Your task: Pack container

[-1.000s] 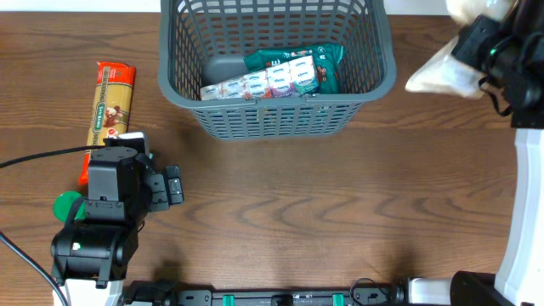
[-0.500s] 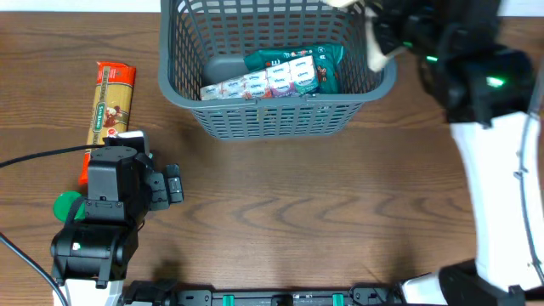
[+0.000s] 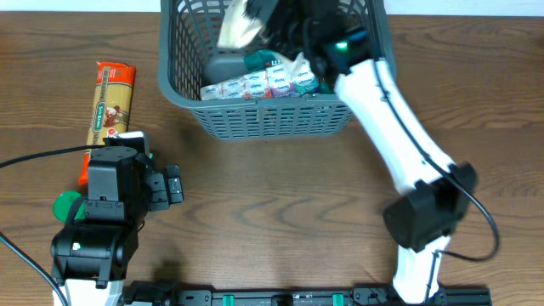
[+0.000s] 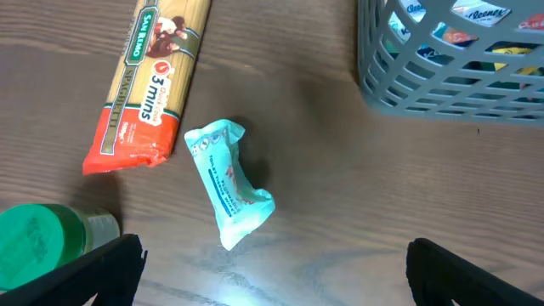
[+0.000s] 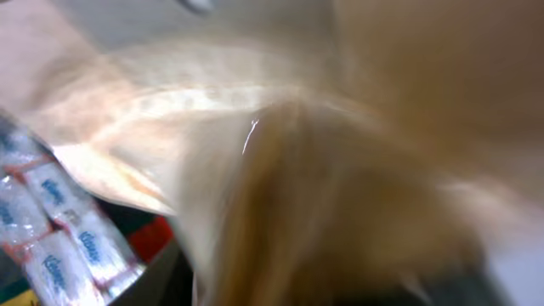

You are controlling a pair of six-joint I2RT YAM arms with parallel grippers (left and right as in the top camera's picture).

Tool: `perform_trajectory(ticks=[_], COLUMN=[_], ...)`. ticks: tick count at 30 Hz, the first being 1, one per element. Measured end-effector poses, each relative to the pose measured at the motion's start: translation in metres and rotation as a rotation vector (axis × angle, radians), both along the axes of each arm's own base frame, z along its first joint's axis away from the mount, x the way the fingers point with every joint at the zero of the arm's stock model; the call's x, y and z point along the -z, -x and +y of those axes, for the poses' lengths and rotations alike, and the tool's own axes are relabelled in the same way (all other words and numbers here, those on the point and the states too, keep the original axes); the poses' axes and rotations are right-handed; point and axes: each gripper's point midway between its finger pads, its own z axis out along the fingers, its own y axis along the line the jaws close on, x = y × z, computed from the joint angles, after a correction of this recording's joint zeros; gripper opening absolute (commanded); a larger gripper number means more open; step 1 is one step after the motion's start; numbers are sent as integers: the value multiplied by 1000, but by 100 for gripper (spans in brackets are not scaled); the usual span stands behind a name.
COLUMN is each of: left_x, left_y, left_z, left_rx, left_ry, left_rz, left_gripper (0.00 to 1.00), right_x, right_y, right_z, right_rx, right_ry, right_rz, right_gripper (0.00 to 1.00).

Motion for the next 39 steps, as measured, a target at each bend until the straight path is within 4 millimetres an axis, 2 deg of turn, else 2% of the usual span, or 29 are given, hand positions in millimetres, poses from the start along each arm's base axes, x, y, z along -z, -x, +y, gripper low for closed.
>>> perform_trajectory(ticks=[4, 7, 11, 14, 15, 17, 19, 21, 22, 23, 25, 26, 27, 30, 32, 33, 35, 36, 39], left_x=[2, 2, 2, 2, 2, 2, 2, 2, 2, 2, 2, 2, 2, -6, -22, -31, -55, -65, -98], left_y=[2, 2, 2, 2, 2, 2, 2, 2, 2, 2, 2, 2, 2, 1, -2, -2, -7, -8, -20], left_z=[0, 0, 0, 0, 0, 0, 0, 0, 0, 0, 0, 0, 0, 0, 1, 2, 7, 13, 36], left_rx=[0, 0, 0, 0, 0, 0, 0, 0, 0, 0, 0, 0, -1, -8, -13, -18, -43, -65, -150], left_ry=[-1, -1, -1, -1, -1, -1, -1, -1, -1, -1, -1, 0, 0, 5, 7, 6, 6, 4, -1], left_rz=[11, 12, 12, 12, 12, 12, 12, 12, 12, 13, 12, 12, 11, 13, 13, 19, 25, 49, 87], left_gripper=[98, 99, 99, 98, 98, 98, 98, 99, 99, 98, 99, 99, 98, 98, 98, 98, 98, 98, 98], right_x=[46, 69, 81, 81, 81, 80, 72, 53, 41, 26, -16, -44, -63, -131, -157, -164, -166, -161, -135], right_y=[-6, -10, -10, -11, -11, -12, -13, -13, -13, -12, -7, -3, 1, 21, 36, 43, 58, 66, 80], right_z=[13, 15, 15, 15, 14, 12, 7, -2, -8, -15, -41, -61, -77, -153, -204, -229, -269, -288, -320], right_rx=[-44, -52, -56, -54, -53, -34, -10, 26, 45, 63, 122, 163, 196, 363, 486, 551, 671, 737, 871], right_ry=[43, 64, 76, 76, 75, 63, 40, 0, -21, -47, -119, -170, -207, -364, -450, -489, -546, -572, -606], right_rz=[62, 95, 115, 114, 114, 121, 120, 111, 103, 91, 59, 35, 20, -33, -45, -41, -10, 19, 132], right_gripper=[36, 37, 35, 37, 41, 64, 75, 87, 99, 99, 99, 99, 99, 99, 99, 99, 99, 99, 99])
